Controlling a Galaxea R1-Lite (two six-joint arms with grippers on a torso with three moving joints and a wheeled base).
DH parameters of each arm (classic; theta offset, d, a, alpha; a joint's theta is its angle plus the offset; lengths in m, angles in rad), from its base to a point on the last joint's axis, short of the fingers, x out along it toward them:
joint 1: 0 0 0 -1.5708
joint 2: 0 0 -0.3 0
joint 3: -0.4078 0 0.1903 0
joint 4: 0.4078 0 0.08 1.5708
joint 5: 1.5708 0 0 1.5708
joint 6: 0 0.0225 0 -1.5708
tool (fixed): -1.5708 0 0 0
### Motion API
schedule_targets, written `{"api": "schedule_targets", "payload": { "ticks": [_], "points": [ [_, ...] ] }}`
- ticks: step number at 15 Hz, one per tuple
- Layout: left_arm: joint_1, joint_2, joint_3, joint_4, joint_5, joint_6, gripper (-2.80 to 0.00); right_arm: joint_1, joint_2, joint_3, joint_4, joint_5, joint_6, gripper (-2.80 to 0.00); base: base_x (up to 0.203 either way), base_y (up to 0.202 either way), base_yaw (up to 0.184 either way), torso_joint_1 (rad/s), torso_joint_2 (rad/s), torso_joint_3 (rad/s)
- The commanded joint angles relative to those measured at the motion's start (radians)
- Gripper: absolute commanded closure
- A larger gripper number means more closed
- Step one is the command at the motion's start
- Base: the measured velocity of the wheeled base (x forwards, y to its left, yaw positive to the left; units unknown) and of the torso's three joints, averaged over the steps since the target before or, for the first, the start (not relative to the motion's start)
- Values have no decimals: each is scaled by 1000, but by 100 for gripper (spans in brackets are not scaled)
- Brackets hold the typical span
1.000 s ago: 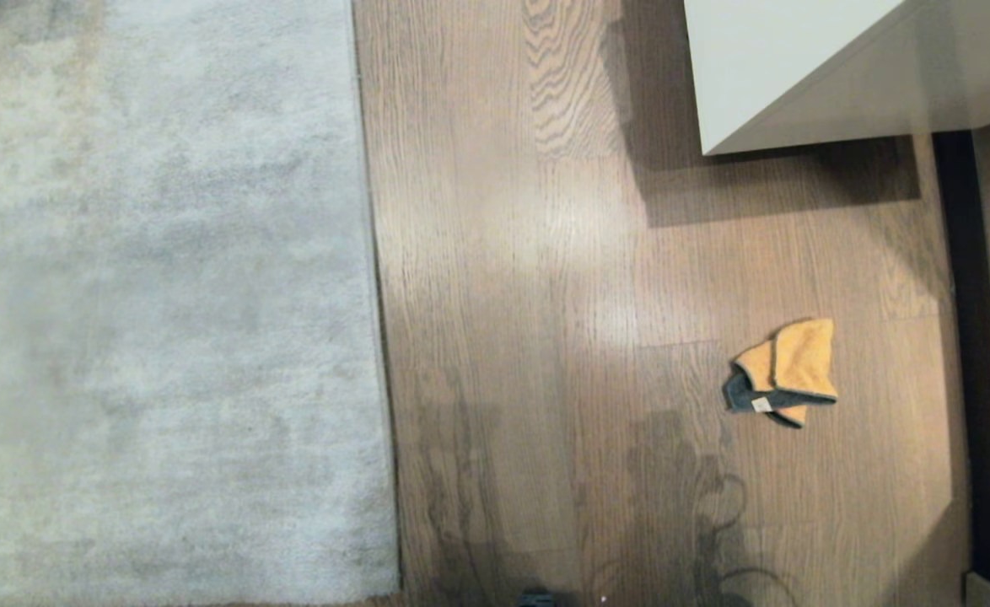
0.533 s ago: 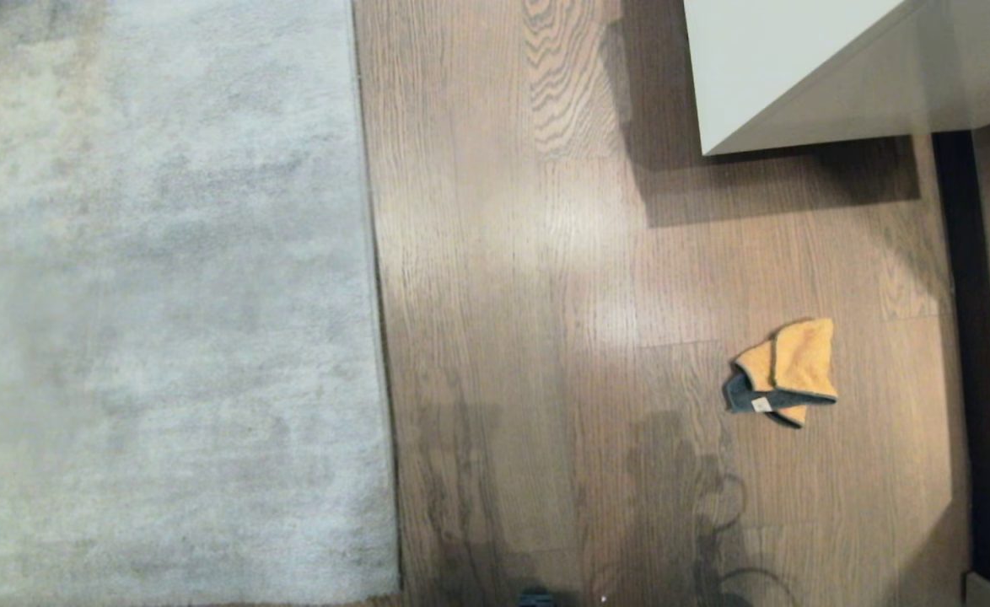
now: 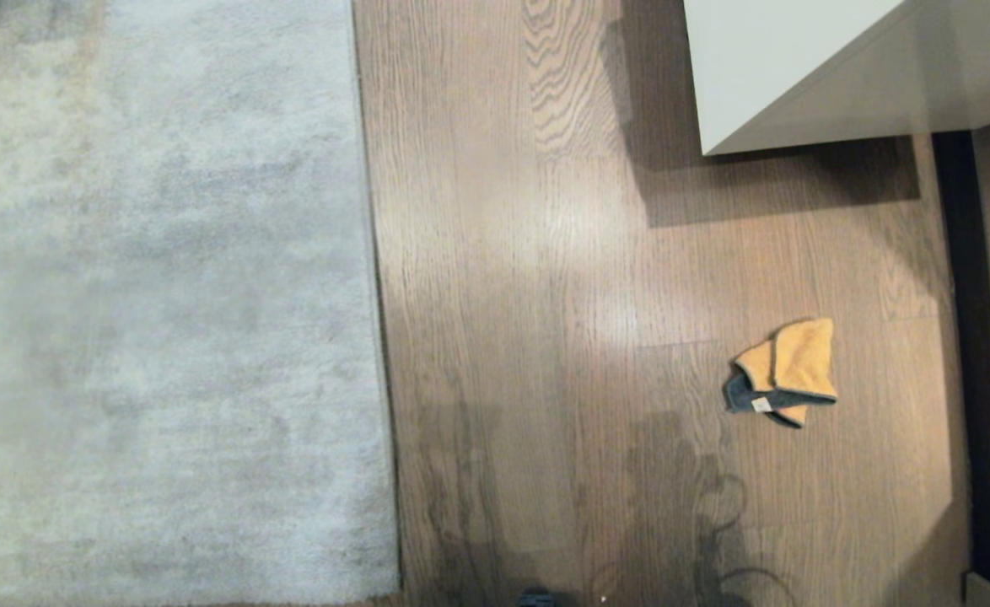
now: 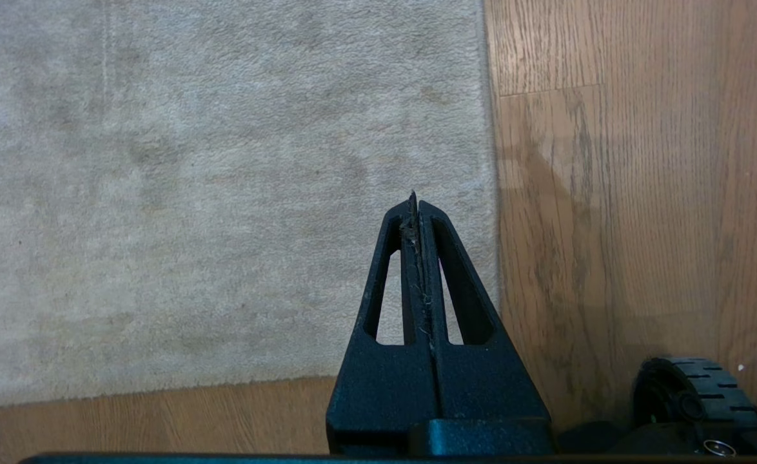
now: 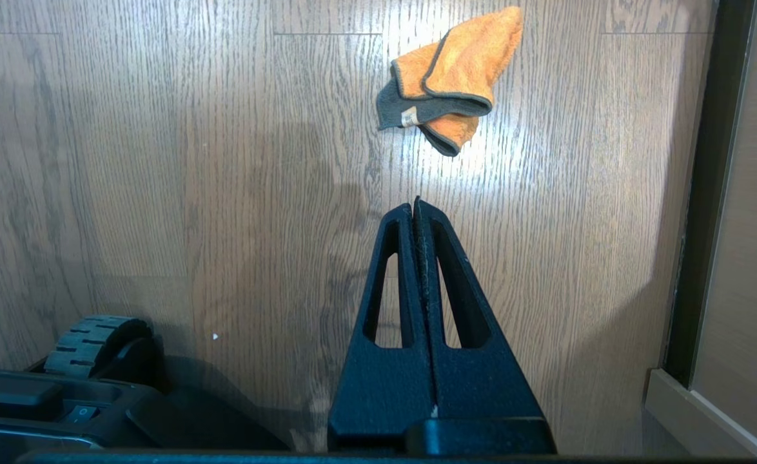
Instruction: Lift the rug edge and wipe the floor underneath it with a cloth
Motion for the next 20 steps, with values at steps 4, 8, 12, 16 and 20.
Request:
{"api": "schedule_targets", "payload": {
  "ticks": [4,8,12,16,20],
  "points": [
    [0,0,0,0,1,-1,0,0,4,0,0,2,-1,0,0,0,0,0,0,0],
    [0,0,0,0,1,0,0,0,4,0,0,1,-1,0,0,0,0,0,0,0],
    [0,0,0,0,1,-1,0,0,4,0,0,2,-1,0,0,0,0,0,0,0],
    [0,0,0,-1,1,-3,0,0,4,0,0,2,-1,0,0,0,0,0,0,55],
    [0,0,0,0,1,-1,0,0,4,0,0,2,-1,0,0,0,0,1,2,181]
  ]
}}
